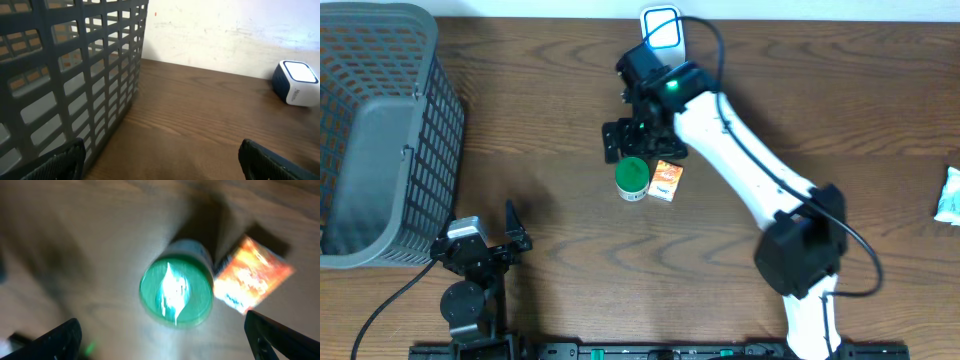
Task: Scan the item barcode
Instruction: 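Reach the right gripper over the green-lidded jar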
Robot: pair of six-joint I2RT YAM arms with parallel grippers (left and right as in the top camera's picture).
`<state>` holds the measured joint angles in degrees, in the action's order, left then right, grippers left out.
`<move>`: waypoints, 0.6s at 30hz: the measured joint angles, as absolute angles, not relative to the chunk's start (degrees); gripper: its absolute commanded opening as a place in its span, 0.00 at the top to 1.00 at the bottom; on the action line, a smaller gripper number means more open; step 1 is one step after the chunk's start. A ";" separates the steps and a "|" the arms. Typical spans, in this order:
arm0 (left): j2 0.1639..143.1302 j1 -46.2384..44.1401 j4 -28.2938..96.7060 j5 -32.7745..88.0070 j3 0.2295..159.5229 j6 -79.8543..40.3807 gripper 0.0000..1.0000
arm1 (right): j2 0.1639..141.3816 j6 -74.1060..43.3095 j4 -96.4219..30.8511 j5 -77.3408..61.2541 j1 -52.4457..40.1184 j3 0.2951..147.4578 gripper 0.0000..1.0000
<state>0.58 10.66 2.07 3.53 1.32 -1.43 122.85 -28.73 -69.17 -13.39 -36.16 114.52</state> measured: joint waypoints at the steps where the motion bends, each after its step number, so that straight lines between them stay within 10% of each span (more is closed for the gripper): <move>1: 0.58 10.66 2.07 3.53 1.32 -1.45 0.02 | 123.83 -29.02 -68.71 -13.21 -36.32 114.52 0.01; 18: 0.58 10.66 2.07 3.53 1.32 -1.43 0.02 | 129.05 -32.71 -65.84 -8.64 -39.70 114.28 0.01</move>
<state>0.58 10.66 2.07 3.53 1.32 -1.43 129.05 -32.71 -65.84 -8.64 -39.70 114.28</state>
